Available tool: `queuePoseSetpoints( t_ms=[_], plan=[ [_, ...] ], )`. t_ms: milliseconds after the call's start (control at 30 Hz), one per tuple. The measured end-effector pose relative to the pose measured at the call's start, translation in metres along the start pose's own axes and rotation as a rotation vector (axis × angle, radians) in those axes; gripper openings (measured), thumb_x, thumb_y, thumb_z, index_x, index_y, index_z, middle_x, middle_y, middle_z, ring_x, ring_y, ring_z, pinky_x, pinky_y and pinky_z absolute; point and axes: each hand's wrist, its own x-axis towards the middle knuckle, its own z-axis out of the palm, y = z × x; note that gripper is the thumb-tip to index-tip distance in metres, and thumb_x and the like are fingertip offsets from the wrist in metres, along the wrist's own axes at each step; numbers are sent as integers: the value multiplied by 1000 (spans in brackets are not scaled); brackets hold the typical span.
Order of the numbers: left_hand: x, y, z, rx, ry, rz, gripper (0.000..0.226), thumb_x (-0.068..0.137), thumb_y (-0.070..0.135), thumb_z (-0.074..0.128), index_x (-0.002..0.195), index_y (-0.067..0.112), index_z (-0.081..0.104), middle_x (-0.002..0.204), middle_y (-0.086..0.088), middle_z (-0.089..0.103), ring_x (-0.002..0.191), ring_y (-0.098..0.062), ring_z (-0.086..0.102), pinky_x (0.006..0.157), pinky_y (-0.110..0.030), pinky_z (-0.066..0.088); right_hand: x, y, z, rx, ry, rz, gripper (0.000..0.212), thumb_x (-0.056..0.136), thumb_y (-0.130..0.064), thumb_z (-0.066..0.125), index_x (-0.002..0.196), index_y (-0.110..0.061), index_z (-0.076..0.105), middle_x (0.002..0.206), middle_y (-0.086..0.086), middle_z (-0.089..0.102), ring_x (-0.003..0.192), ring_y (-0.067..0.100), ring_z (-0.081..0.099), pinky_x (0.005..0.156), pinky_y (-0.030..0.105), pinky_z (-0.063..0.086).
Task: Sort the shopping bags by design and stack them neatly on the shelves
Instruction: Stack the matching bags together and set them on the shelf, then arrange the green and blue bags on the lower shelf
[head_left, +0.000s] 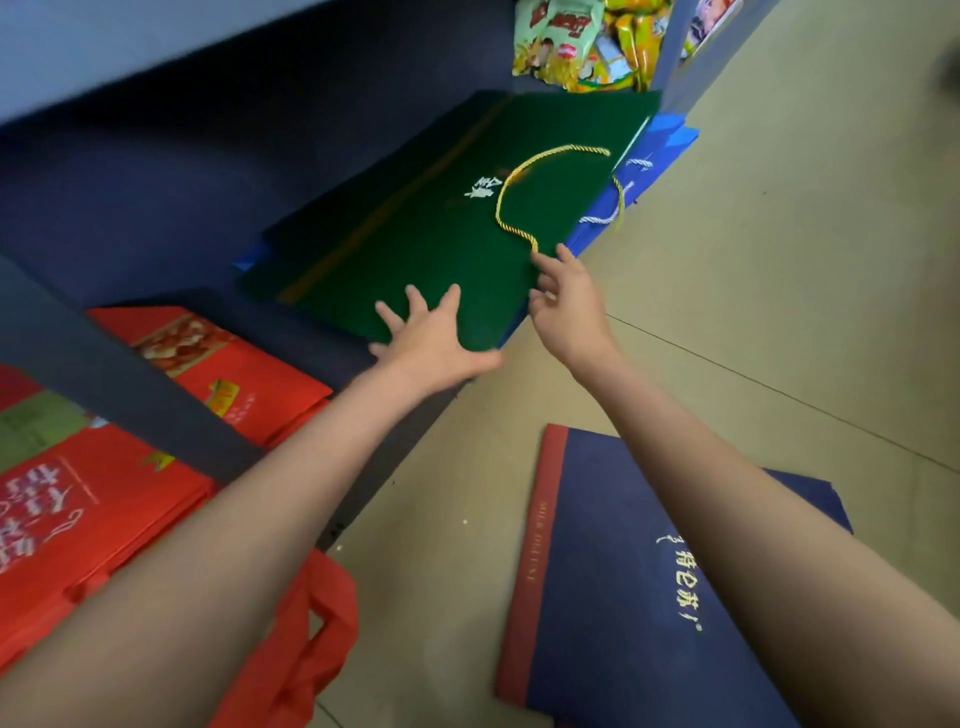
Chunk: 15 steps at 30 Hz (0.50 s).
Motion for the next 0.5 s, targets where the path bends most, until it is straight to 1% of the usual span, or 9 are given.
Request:
queuePoseSetpoints(
  t_ms=[67,133,200,233,267,300,367,400,500],
  plan=[
    [13,4,-8,28,14,4,97,77,56,65,150,26,10,157,-15,-1,140,-47,-7,111,-62,13,0,-1,-12,121,-43,51,52,91,3,47,141,-8,37,142,10,41,118,19,52,102,33,41],
    [11,16,1,126,92,36,86,82,50,62,149,21,17,157,-13,4,141,-45,-2,109,-64,8,-7,6,-29,121,-52,96,58,90,-7,56,143,-13,33,143,6,40,121,19,48,103,36,40],
    [-5,28,36,261,382,297,69,81,32,65,141,13,36,152,-17,24,140,-44,15,107,-65,12,-22,29,-52,23,-42,147,66,88,-18,63,145,-17,29,148,6,34,131,21,39,108,34,34],
    [-18,33,60,277,471,459,64,76,25,68,134,11,46,146,-18,35,137,-42,26,106,-65,17,-34,49,-66,-62,-38,181,70,87,-22,65,146,-18,27,149,6,31,134,21,34,109,32,30],
    [-35,35,84,274,453,582,63,74,23,67,133,13,48,145,-16,38,136,-38,30,107,-63,18,-49,73,-81,-163,-48,234,75,85,-27,67,146,-17,25,150,8,28,136,23,31,109,31,28],
    [-50,37,106,258,319,595,65,78,25,62,139,16,41,149,-13,31,139,-34,25,110,-58,17,-69,99,-97,-259,-69,314,82,82,-32,70,147,-17,22,151,11,25,136,27,30,109,33,29],
    [-66,34,146,178,-1,375,71,88,33,51,148,21,16,156,-9,9,142,-31,11,113,-48,15,-113,151,-130,-377,-99,538,100,73,-42,75,149,-16,16,151,16,20,137,34,27,111,43,29],
    [-69,33,160,145,-114,252,75,90,37,50,149,21,8,156,-10,2,142,-32,9,112,-46,17,-137,173,-146,-398,-102,657,108,69,-47,77,149,-17,13,151,18,19,137,35,25,112,45,27],
    [-65,32,188,48,-223,-20,83,88,44,54,150,21,4,154,-18,3,138,-39,15,109,-46,24,-199,213,-178,-442,-155,865,115,63,-58,76,148,-22,8,145,17,27,133,36,32,109,47,30]
  ],
)
